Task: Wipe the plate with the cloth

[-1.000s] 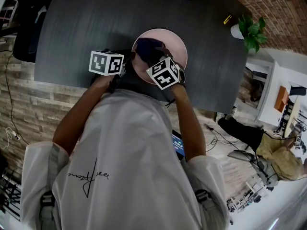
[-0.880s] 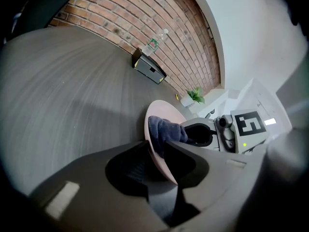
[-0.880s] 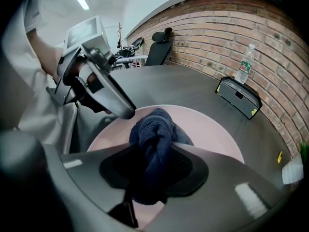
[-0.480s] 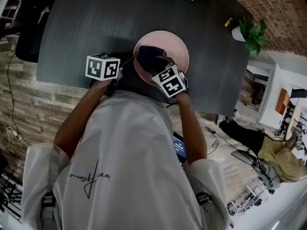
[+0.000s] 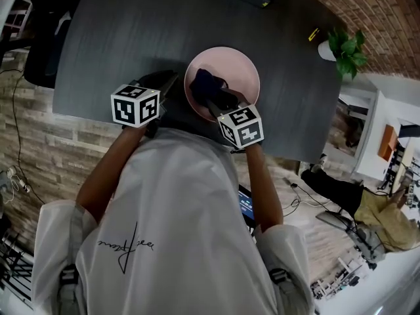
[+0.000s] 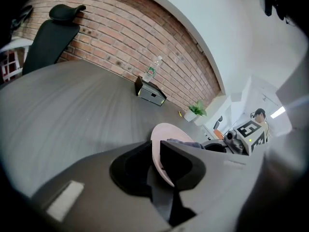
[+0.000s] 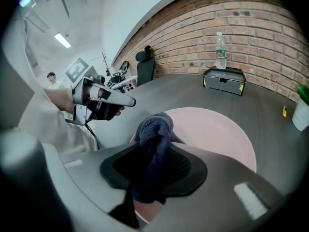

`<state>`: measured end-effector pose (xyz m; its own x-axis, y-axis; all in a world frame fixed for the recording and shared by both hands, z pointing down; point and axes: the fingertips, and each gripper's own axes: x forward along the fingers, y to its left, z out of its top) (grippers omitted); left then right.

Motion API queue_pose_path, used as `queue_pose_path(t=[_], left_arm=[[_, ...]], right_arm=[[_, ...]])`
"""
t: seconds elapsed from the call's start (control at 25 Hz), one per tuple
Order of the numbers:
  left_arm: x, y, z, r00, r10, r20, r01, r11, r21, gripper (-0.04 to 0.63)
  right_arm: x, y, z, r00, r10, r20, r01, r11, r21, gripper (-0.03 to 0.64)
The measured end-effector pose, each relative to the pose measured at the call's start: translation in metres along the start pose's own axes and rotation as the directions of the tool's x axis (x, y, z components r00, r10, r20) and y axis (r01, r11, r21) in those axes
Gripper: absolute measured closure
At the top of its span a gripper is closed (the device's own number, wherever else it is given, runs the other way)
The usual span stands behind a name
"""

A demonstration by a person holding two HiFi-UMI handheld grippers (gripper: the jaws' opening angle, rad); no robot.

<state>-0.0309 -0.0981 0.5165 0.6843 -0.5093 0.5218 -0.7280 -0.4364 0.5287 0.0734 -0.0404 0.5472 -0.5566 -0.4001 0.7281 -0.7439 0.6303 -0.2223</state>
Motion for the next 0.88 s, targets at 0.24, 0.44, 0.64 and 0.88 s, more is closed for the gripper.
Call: queue_pose_path(t=[0.24, 0.44, 0.64, 0.88], left_arm=[[-0.012, -0.011, 0.016, 0.999, -0.012, 0.045, 0.011, 0.999, 0.030, 0.581], [-0.018, -0.022, 0.028, 0.996, -0.042, 0.074, 0.039, 0.999, 0.035, 0.581], [-0.026, -0.040, 0.046, 0.992, -0.055, 0.114, 0.046, 0.995, 0.083, 0.581], [-0.037, -0.059, 0.062, 0.986, -0.066, 0.150, 0.046, 0.990, 0.134, 0.581]], right_arm=[[-0.021, 0.002, 0.022, 0.994, -0.027, 0.110, 0.019, 0.997, 0.072, 0.489], [-0.043, 0.000, 0.047, 0.979, -0.053, 0.195, 0.033, 0.994, 0.106, 0.489], [-0.066, -0.004, 0.067, 0.953, -0.103, 0.284, 0.058, 0.985, 0.162, 0.489], [-0.087, -0.004, 0.088, 0.927, -0.157, 0.340, 0.097, 0.977, 0.189, 0.491]])
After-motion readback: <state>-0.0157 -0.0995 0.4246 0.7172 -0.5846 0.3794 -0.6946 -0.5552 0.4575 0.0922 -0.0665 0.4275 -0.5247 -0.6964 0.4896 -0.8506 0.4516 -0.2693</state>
